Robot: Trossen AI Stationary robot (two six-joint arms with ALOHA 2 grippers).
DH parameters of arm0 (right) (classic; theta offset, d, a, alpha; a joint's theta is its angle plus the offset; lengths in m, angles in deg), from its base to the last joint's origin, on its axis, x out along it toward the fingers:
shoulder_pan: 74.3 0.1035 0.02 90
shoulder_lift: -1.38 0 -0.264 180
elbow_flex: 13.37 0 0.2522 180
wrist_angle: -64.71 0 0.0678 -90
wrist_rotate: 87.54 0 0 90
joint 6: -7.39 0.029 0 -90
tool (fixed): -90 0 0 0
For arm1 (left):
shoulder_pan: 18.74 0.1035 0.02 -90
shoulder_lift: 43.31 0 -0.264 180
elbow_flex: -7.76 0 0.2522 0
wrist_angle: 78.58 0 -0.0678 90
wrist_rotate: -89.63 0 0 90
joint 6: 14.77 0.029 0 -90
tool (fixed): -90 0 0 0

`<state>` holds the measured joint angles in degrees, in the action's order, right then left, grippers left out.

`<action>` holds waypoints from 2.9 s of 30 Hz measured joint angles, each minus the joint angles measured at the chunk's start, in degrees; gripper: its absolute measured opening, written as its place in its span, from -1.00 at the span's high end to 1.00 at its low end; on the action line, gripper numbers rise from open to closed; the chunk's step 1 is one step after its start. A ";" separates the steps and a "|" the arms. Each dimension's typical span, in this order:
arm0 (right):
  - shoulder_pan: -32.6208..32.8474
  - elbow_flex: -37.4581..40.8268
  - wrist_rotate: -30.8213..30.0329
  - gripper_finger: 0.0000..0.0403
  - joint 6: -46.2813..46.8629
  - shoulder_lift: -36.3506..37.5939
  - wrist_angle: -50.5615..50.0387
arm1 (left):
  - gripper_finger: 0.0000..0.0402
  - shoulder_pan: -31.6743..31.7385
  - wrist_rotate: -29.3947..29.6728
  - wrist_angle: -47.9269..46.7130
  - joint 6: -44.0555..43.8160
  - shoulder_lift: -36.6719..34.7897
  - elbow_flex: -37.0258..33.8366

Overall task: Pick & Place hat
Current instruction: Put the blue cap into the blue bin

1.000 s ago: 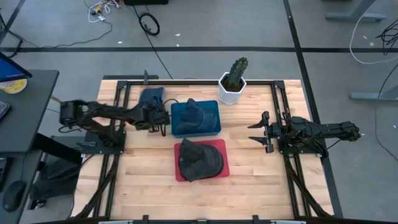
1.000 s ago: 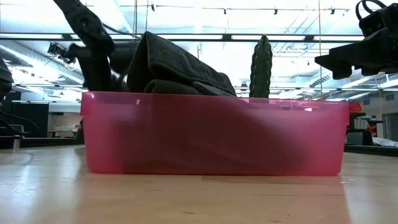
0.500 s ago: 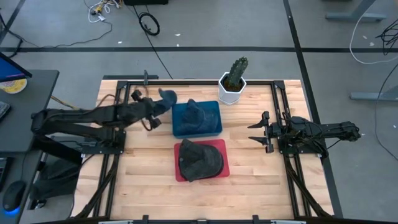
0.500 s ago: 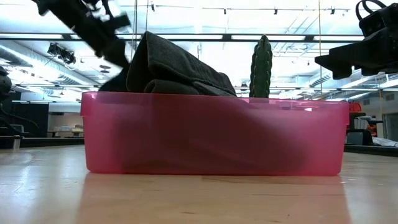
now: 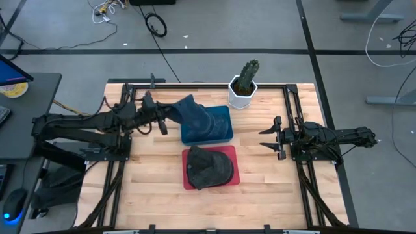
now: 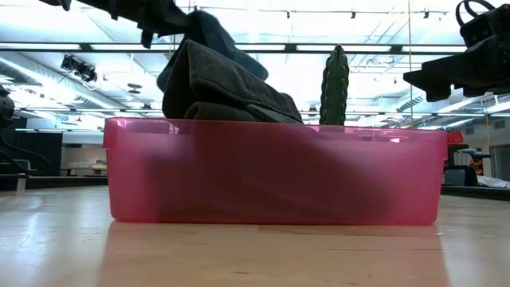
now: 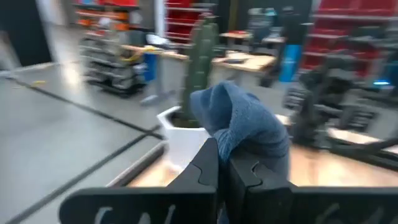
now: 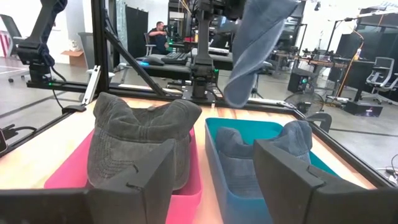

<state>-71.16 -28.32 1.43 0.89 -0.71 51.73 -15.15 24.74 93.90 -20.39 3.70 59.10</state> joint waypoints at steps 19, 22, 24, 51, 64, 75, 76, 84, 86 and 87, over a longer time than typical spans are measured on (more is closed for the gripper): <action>0.00 0.00 0.00 -0.08 0.00 0.02 -0.02 | 0.98 -0.70 -8.21 38.78 -13.41 25.75 -0.06; 0.01 0.00 0.00 -0.08 0.00 0.02 -0.02 | 0.97 -1.13 -7.27 45.59 -18.25 30.13 -0.04; 0.02 0.00 0.00 -0.08 0.00 0.02 -0.02 | 0.97 -1.31 -6.53 46.15 -19.88 32.24 -0.04; 0.01 0.00 0.00 -0.08 -0.01 0.02 -0.02 | 0.94 -7.83 7.26 2.33 -23.55 37.00 0.01; 0.01 0.00 0.00 -0.08 -0.01 0.02 -0.02 | 0.86 -8.58 8.78 4.61 -12.95 35.70 0.14; 0.02 0.00 0.02 -0.08 0.00 0.00 -0.20 | 0.85 -1.99 10.16 6.94 -21.33 26.07 3.90; 0.02 0.00 0.00 -0.08 -0.02 0.00 -0.18 | 0.85 -0.92 9.08 6.45 -24.42 25.75 3.88; 0.01 0.00 0.00 -0.08 -0.01 0.00 -0.17 | 0.85 5.87 -4.84 4.89 -53.26 26.54 3.81; 0.02 0.00 0.00 -0.08 -0.01 0.00 -0.19 | 0.85 5.97 -4.74 4.01 -57.96 26.55 3.81; 0.00 0.00 0.00 -0.08 -0.02 0.00 -0.20 | 0.85 5.82 -4.04 3.31 -59.39 26.55 3.81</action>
<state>-71.16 -28.32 1.43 0.87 -0.71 51.53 -9.33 20.70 97.21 -79.78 30.25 62.91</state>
